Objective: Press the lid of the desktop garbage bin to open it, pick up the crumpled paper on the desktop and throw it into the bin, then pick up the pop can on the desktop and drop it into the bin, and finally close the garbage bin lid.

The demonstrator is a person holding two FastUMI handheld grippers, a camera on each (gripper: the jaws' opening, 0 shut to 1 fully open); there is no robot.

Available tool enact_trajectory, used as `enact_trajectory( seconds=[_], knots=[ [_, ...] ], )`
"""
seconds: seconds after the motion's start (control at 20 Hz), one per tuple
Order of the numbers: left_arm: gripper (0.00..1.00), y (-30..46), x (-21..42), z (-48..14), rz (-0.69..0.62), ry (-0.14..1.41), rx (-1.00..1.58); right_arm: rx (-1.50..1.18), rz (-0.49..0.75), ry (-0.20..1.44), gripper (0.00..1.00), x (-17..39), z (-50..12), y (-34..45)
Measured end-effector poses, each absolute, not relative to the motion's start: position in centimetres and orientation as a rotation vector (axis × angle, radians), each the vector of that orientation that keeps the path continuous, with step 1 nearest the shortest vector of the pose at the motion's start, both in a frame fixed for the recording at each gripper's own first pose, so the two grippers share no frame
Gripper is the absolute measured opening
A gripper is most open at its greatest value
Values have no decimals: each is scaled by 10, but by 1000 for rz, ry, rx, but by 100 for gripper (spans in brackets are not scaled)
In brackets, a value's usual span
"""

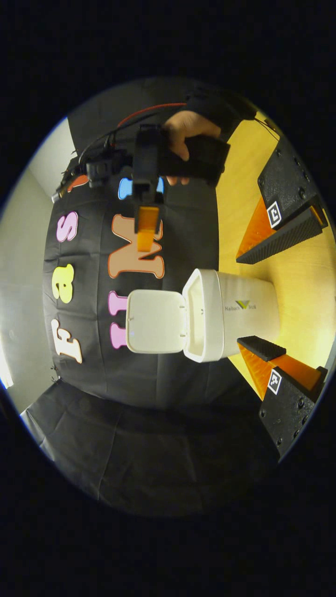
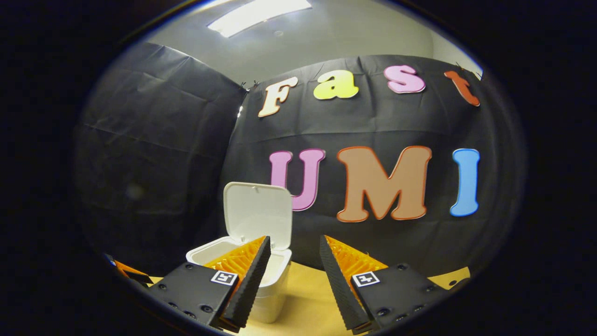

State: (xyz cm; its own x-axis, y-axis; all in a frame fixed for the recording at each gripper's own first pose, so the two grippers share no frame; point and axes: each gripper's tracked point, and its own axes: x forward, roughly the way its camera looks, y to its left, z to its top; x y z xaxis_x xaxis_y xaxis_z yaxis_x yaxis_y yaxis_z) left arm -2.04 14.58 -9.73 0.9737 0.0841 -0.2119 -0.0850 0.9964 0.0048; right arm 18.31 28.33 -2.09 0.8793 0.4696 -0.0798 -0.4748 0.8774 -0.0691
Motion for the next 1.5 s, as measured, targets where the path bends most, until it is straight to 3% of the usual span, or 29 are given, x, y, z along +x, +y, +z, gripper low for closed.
enact_trajectory(
  seconds=[0.3, 0.65, 1.15, 1.2, 1.5],
  knots=[
    [94, 83, 4, -97, -23, 201, 2, -73, 296, 8, 74, 170, 10, 152],
    [93, 12, 24, -119, -131, 226, 9, -87, 100, 37, 75, 139, 0, 25],
    [94, -43, 42, -192, -210, 349, 37, -70, -51, 149, 75, 105, -57, -78],
    [93, -45, 44, -201, -210, 364, 39, -67, -64, 170, 80, 100, -66, -84],
    [94, -46, 55, -254, -198, 462, 58, -72, -118, 277, 75, 72, -108, -112]
  ],
)
